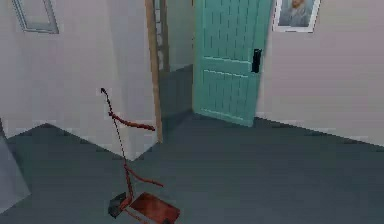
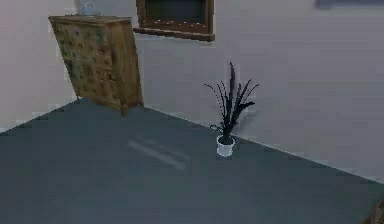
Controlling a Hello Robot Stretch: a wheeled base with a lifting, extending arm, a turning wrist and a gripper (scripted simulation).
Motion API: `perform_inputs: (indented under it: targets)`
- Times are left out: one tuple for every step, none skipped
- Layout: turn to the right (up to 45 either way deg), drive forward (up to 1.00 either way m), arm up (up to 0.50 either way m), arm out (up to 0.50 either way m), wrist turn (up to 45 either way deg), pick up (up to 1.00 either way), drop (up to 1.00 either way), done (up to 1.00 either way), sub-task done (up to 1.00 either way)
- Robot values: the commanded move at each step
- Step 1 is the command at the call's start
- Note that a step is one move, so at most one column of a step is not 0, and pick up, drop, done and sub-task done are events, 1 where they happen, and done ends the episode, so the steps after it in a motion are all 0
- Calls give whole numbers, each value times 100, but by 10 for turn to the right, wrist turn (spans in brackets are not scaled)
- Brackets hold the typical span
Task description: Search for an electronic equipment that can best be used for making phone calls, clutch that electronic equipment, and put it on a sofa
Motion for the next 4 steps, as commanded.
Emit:
perform_inputs:
  targets:
    - [-450,0,0,0,0,0,0,0,0]
    - [-450,0,0,0,0,0,0,0,0]
    - [-450,0,0,0,0,0,0,0,0]
    - [-30,0,0,0,0,0,0,0,0]
